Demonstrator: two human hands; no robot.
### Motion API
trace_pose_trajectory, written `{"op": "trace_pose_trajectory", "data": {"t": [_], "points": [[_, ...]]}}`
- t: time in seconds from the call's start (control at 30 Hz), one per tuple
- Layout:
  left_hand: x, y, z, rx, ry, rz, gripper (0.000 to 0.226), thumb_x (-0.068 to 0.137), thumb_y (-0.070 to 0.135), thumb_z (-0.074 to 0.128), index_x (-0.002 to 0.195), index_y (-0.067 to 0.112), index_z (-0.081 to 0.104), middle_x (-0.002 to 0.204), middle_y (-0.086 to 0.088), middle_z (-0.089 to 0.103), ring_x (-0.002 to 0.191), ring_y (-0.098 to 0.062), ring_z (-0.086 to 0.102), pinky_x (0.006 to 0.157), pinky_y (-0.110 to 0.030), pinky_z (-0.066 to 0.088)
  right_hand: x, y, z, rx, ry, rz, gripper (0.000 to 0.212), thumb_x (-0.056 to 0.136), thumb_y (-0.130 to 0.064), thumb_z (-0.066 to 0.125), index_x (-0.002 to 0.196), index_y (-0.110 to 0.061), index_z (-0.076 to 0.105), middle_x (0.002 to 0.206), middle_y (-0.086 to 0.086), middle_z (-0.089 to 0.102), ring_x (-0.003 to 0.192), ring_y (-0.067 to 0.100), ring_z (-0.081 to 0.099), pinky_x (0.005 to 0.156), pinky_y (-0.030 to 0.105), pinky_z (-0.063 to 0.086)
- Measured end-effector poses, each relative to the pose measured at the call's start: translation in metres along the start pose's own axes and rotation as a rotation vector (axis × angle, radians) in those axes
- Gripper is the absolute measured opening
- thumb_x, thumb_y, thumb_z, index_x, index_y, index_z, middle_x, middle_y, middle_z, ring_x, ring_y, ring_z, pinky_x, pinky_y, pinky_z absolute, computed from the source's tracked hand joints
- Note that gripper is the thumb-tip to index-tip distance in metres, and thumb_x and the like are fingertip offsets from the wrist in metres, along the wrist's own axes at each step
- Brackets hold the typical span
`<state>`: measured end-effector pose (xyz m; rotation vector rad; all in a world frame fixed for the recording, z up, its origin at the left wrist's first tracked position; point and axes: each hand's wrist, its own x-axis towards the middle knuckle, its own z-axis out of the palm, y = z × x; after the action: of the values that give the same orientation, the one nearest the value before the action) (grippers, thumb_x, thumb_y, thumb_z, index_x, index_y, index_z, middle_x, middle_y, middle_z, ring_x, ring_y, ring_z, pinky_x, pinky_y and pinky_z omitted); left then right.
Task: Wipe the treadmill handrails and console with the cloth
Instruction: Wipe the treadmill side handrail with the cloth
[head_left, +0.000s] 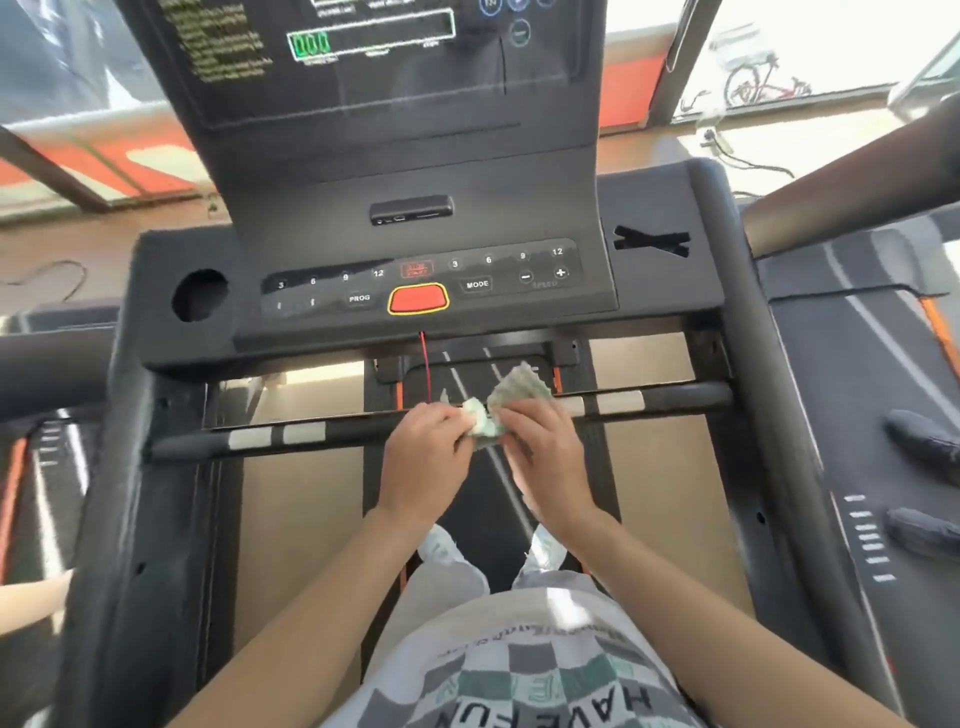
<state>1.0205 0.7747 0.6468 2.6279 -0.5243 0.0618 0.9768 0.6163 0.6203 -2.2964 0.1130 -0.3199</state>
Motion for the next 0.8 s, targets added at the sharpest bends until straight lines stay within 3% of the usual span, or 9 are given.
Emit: {"op": "trace_pose_trajectory", "data": {"t": [0.13, 0.23, 0.33, 0.5, 0.57, 0.8], "points": [[-0.026, -0.037, -0.025, 0.025, 0.112, -0.183, 0.026, 0.079, 0.009, 0.084, 0.105, 0.01, 0.08, 0.102, -0.002, 0.075, 0.094, -0.025, 0.066, 0.078, -0.038, 0.056, 0.019, -0.043, 0.029, 0.062, -0.079, -0.158, 0.028, 0.085, 0.002, 0.073, 0.112, -0.003, 0.072, 0.115, 0.008, 0.069, 0.108, 0.022, 0.059, 0.1, 0.015, 0.038], [-0.036, -0.07, -0.032, 0.083, 0.12, -0.264, 0.031, 0.083, 0.02, 0.082, 0.113, 0.013, 0.077, 0.112, -0.001, 0.073, 0.104, -0.026, 0.063, 0.078, -0.039, 0.057, 0.038, -0.061, 0.054, -0.019, -0.318, -0.223, 0.041, 0.088, -0.005, 0.068, 0.128, -0.008, 0.064, 0.128, 0.007, 0.066, 0.12, 0.025, 0.057, 0.103, 0.031, 0.046], [-0.033, -0.095, -0.028, 0.062, 0.081, -0.2, 0.036, 0.081, 0.022, 0.084, 0.116, 0.014, 0.076, 0.113, -0.002, 0.074, 0.102, -0.026, 0.062, 0.084, -0.041, 0.056, 0.054, -0.063, 0.072, -0.156, -0.528, -0.194, 0.054, 0.085, -0.013, 0.07, 0.137, -0.011, 0.057, 0.138, 0.006, 0.061, 0.128, 0.029, 0.055, 0.102, 0.044, 0.049], [-0.017, -0.12, -0.028, -0.006, -0.004, -0.138, 0.037, 0.079, 0.033, 0.084, 0.112, 0.018, 0.077, 0.108, 0.005, 0.075, 0.098, -0.024, 0.062, 0.083, -0.042, 0.05, 0.084, -0.068, 0.077, -0.265, -0.746, -0.071, 0.045, 0.086, -0.028, 0.07, 0.13, -0.023, 0.06, 0.117, -0.001, 0.071, 0.108, 0.026, 0.065, 0.087, 0.037, 0.052], [-0.015, -0.129, -0.028, -0.02, -0.005, -0.128, 0.035, 0.079, 0.038, 0.083, 0.11, 0.021, 0.078, 0.107, 0.007, 0.074, 0.096, -0.024, 0.062, 0.082, -0.042, 0.049, 0.094, -0.07, 0.08, -0.256, -0.811, -0.025, 0.051, 0.084, -0.03, 0.073, 0.133, -0.026, 0.059, 0.114, -0.002, 0.072, 0.106, 0.025, 0.066, 0.089, 0.038, 0.052], [-0.052, -0.137, -0.023, -0.075, 0.306, -0.281, 0.018, 0.08, 0.028, 0.085, 0.092, 0.017, 0.08, 0.089, 0.003, 0.066, 0.082, -0.02, 0.056, 0.061, -0.029, 0.046, 0.107, -0.085, 0.095, -0.145, -0.869, 0.026, 0.045, 0.086, -0.018, 0.076, 0.127, -0.016, 0.056, 0.119, 0.001, 0.067, 0.105, 0.023, 0.065, 0.095, 0.038, 0.05]]}}
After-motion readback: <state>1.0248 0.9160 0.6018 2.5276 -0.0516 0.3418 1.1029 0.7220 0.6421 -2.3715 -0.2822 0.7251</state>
